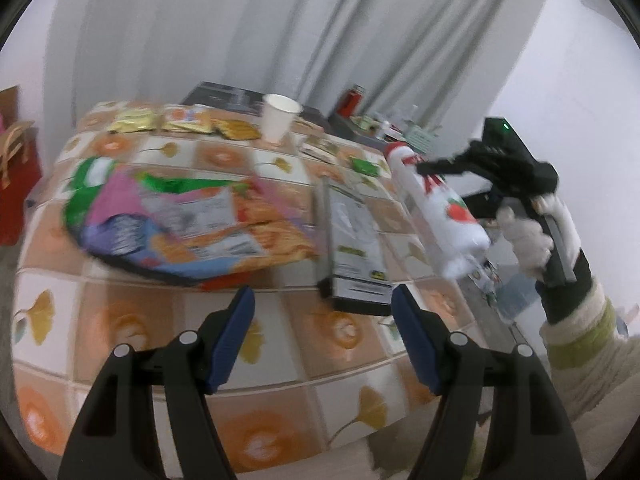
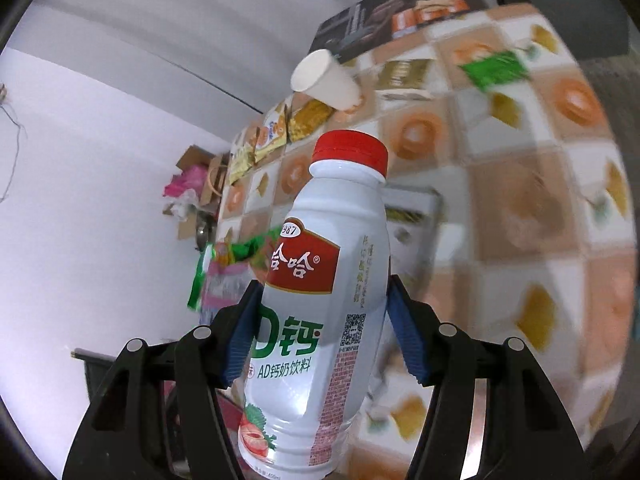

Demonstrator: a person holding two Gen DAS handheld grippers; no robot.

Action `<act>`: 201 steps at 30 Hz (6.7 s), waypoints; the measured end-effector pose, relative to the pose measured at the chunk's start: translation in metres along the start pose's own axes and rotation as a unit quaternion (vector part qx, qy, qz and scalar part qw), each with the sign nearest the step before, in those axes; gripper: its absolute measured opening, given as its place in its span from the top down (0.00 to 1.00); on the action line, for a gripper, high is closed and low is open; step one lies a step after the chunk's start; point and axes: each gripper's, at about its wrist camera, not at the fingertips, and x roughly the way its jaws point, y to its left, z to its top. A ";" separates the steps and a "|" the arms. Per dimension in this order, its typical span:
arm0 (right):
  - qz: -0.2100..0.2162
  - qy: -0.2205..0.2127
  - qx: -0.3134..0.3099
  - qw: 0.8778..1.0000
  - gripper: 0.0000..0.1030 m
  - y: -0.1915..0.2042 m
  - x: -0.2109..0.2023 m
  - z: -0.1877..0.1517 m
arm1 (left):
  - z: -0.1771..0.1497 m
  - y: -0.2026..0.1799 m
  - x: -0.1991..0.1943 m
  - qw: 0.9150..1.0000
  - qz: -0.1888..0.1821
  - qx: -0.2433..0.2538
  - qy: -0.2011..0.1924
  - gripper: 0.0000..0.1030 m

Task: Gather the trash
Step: 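Grasp the white milk bottle with the right gripper while the left gripper grasps the white cable box, then lift the milk bottle and cable box off the table and turn toward the wastebasket, then hold both grippers over the blue wastebasket and open them to drop the items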

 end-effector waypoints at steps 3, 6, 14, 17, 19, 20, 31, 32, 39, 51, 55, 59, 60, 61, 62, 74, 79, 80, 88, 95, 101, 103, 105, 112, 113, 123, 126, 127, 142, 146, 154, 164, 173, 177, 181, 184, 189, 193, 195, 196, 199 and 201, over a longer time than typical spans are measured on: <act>-0.009 0.004 0.014 1.000 0.43 -0.026 -0.016 -0.027 | 0.004 -0.016 0.022 1.000 -0.013 0.012 0.024 0.33; -0.028 0.004 0.029 0.999 0.43 -0.049 -0.021 -0.049 | 0.009 -0.032 0.051 0.998 -0.019 0.016 0.052 0.33; -0.075 -0.025 0.029 0.996 0.43 -0.072 -0.017 -0.070 | 0.038 -0.060 0.116 0.996 0.032 0.029 0.084 0.30; -0.085 -0.033 0.025 0.996 0.43 -0.074 -0.016 -0.071 | 0.047 -0.059 0.145 0.993 0.059 0.019 0.099 0.30; -0.080 -0.035 0.027 0.996 0.43 -0.077 -0.016 -0.073 | 0.050 -0.059 0.157 0.992 0.068 0.020 0.104 0.30; -0.082 -0.037 0.029 0.996 0.43 -0.077 -0.014 -0.074 | 0.051 -0.060 0.162 0.991 0.076 0.021 0.107 0.30; -0.099 -0.070 0.027 0.992 0.44 -0.082 -0.013 -0.095 | 0.057 -0.074 0.201 0.981 0.127 0.082 0.124 0.19; -0.098 -0.071 0.028 0.992 0.44 -0.083 -0.013 -0.096 | 0.057 -0.075 0.202 0.979 0.133 0.090 0.123 0.19; -0.078 -0.078 0.035 0.993 0.44 -0.091 -0.015 -0.099 | 0.059 -0.078 0.213 0.970 0.171 0.120 0.125 0.19; -0.060 -0.086 0.036 0.994 0.44 -0.097 -0.021 -0.104 | 0.054 -0.087 0.218 0.957 0.208 0.153 0.129 0.25; -0.055 -0.084 0.038 0.994 0.44 -0.099 -0.023 -0.104 | 0.055 -0.087 0.223 0.951 0.221 0.167 0.137 0.22; -0.049 -0.083 0.038 0.995 0.44 -0.101 -0.024 -0.104 | 0.057 -0.077 0.226 0.953 0.222 0.145 0.147 0.21; -0.048 -0.083 0.038 0.995 0.44 -0.101 -0.024 -0.103 | 0.058 -0.074 0.228 0.954 0.220 0.135 0.150 0.21; -0.048 -0.083 0.037 0.995 0.44 -0.101 -0.024 -0.103 | 0.058 -0.071 0.229 0.956 0.216 0.128 0.153 0.21; -0.049 -0.082 0.036 0.995 0.44 -0.101 -0.024 -0.103 | 0.058 -0.069 0.229 0.957 0.214 0.121 0.154 0.21; -0.060 -0.075 0.032 0.995 0.44 -0.096 -0.020 -0.100 | 0.032 -0.078 0.205 0.968 0.166 0.087 0.167 0.22; -0.067 -0.069 0.029 0.995 0.44 -0.094 -0.019 -0.101 | 0.005 -0.084 0.173 0.972 0.139 0.060 0.179 0.22; -0.069 -0.068 0.027 0.995 0.44 -0.093 -0.019 -0.102 | 0.001 -0.084 0.166 0.974 0.132 0.051 0.179 0.22; -0.081 -0.059 0.025 0.995 0.42 -0.089 -0.015 -0.101 | -0.008 -0.074 0.136 0.983 0.085 0.002 0.163 0.19; -0.109 -0.053 0.016 0.993 0.40 -0.081 -0.011 -0.102 | 0.000 -0.078 0.149 0.983 0.092 0.014 0.160 0.19; -0.131 -0.042 -0.004 0.991 0.37 -0.074 -0.007 -0.103 | 0.010 -0.083 0.155 0.981 0.105 0.044 0.156 0.19; -0.136 -0.039 -0.010 0.990 0.36 -0.072 -0.006 -0.103 | 0.012 -0.082 0.152 0.982 0.092 0.043 0.160 0.18; -0.137 -0.038 -0.013 0.990 0.35 -0.072 -0.006 -0.104 | 0.014 -0.080 0.147 0.982 0.071 0.039 0.168 0.17; -0.140 -0.037 -0.017 0.989 0.34 -0.070 -0.005 -0.105 | 0.021 -0.074 0.133 0.986 0.054 0.022 0.158 0.15; -0.140 -0.037 -0.016 0.989 0.34 -0.071 -0.005 -0.105 | 0.022 -0.074 0.135 0.985 0.064 0.029 0.156 0.15; -0.144 -0.039 -0.016 0.989 0.34 -0.068 -0.004 -0.105 | 0.024 -0.096 0.171 0.979 0.089 0.074 0.171 0.15; -0.148 -0.040 -0.018 0.988 0.34 -0.067 -0.005 -0.105 | 0.024 -0.106 0.176 0.975 0.104 0.102 0.168 0.15; -0.148 -0.040 -0.018 0.988 0.34 -0.067 -0.005 -0.105 | 0.023 -0.108 0.178 0.974 0.105 0.110 0.169 0.15; -0.172 -0.045 -0.032 0.984 0.34 -0.061 -0.005 -0.105 | 0.009 -0.104 0.194 0.962 0.145 0.131 0.191 0.14; -0.176 -0.047 -0.033 0.983 0.34 -0.060 -0.005 -0.105 | 0.007 -0.103 0.195 0.962 0.141 0.127 0.197 0.14; -0.177 -0.045 -0.026 0.983 0.38 -0.063 -0.005 -0.105 | 0.006 -0.102 0.194 0.963 0.138 0.128 0.194 0.17; -0.169 -0.058 -0.018 0.984 0.43 -0.066 -0.006 -0.107 | 0.003 -0.103 0.192 0.964 0.141 0.129 0.187 0.18; -0.168 -0.066 -0.021 0.983 0.44 -0.065 -0.008 -0.109 | 0.003 -0.106 0.188 0.964 0.148 0.134 0.176 0.18; -0.168 -0.068 -0.021 0.983 0.44 -0.064 -0.009 -0.110 | 0.004 -0.108 0.184 0.964 0.150 0.137 0.169 0.18; -0.166 -0.072 -0.022 0.983 0.44 -0.063 -0.012 -0.112 | 0.005 -0.111 0.180 0.965 0.152 0.142 0.161 0.18; -0.165 -0.075 -0.023 0.983 0.44 -0.061 -0.014 -0.112 | 0.006 -0.114 0.176 0.965 0.152 0.144 0.156 0.18; -0.160 -0.083 -0.026 0.983 0.44 -0.060 -0.020 -0.116 | 0.008 -0.119 0.170 0.966 0.151 0.147 0.146 0.18; -0.155 -0.097 -0.024 0.983 0.44 -0.061 -0.032 -0.118 | 0.012 -0.126 0.164 0.968 0.147 0.150 0.138 0.18; -0.150 -0.106 -0.017 0.983 0.44 -0.064 -0.040 -0.119 | 0.016 -0.132 0.161 0.970 0.137 0.152 0.134 0.18; -0.147 -0.111 -0.011 0.983 0.44 -0.066 -0.045 -0.120 | 0.018 -0.135 0.160 0.970 0.133 0.152 0.132 0.18; -0.143 -0.128 -0.002 0.981 0.44 -0.071 -0.058 -0.125 | 0.026 -0.148 0.159 0.973 0.114 0.156 0.124 0.18; -0.138 -0.145 0.009 0.980 0.44 -0.077 -0.072 -0.131 | 0.033 -0.161 0.162 0.974 0.099 0.164 0.120 0.18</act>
